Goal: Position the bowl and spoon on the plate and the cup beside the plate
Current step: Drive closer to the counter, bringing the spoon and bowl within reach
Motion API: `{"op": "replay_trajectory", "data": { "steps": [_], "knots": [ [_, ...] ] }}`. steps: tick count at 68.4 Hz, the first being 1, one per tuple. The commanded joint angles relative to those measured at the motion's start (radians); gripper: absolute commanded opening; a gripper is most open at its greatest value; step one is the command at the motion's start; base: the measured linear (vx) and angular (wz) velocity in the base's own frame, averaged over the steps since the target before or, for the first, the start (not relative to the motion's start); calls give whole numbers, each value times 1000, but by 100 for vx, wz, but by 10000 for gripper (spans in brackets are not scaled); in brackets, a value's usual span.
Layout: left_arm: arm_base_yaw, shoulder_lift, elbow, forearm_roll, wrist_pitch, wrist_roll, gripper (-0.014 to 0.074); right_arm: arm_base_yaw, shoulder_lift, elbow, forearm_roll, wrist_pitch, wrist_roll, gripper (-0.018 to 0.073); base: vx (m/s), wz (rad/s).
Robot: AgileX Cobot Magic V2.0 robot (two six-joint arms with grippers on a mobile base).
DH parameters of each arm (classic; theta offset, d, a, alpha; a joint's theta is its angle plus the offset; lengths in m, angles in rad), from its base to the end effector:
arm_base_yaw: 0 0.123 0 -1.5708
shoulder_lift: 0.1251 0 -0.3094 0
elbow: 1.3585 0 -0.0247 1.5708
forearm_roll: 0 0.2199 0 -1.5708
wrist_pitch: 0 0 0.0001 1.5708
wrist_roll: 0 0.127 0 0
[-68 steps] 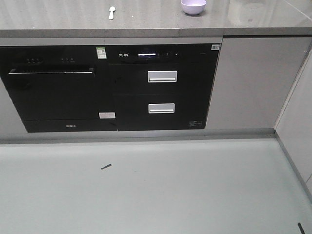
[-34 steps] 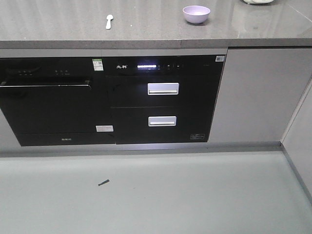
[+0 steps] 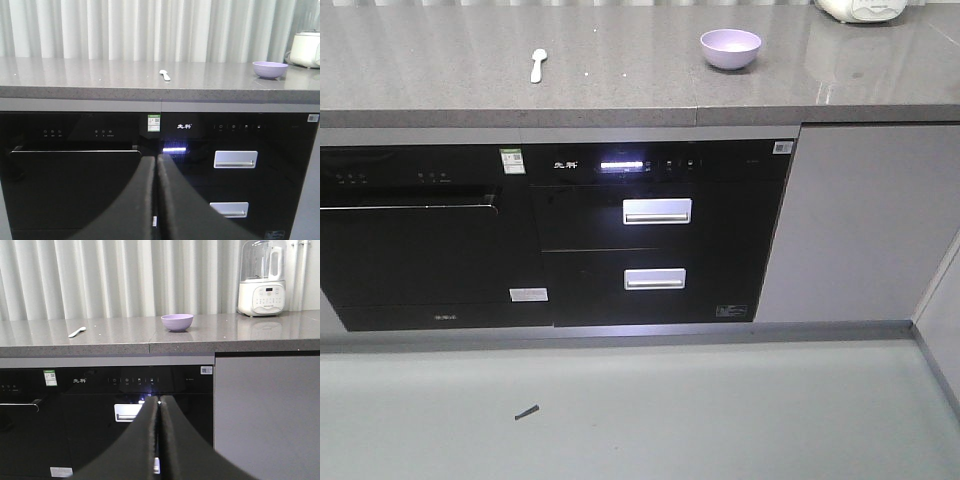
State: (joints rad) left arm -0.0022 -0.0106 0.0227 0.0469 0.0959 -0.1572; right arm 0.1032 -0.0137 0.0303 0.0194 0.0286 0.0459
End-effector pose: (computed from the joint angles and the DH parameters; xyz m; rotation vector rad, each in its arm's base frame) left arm 0.0370 0.0005 0.1967 -0.0897 1.5896 -0.0843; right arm 0.0368 0.0039 0.2028 -0.0294 1.5300 0.1347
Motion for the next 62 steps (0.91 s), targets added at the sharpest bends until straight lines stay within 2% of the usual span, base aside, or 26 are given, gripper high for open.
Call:
{"op": "replay_trajectory", "data": {
  "steps": [1, 62],
  "knots": [
    [0, -14, -18, -9, -77, 2, -6, -6, -6, 7, -4, -73, -3, -9, 23, 0],
    [0, -14, -18, -9, -77, 2, -6, -6, -6, 7, -4, -73, -3, -9, 21, 0]
  ]
}}
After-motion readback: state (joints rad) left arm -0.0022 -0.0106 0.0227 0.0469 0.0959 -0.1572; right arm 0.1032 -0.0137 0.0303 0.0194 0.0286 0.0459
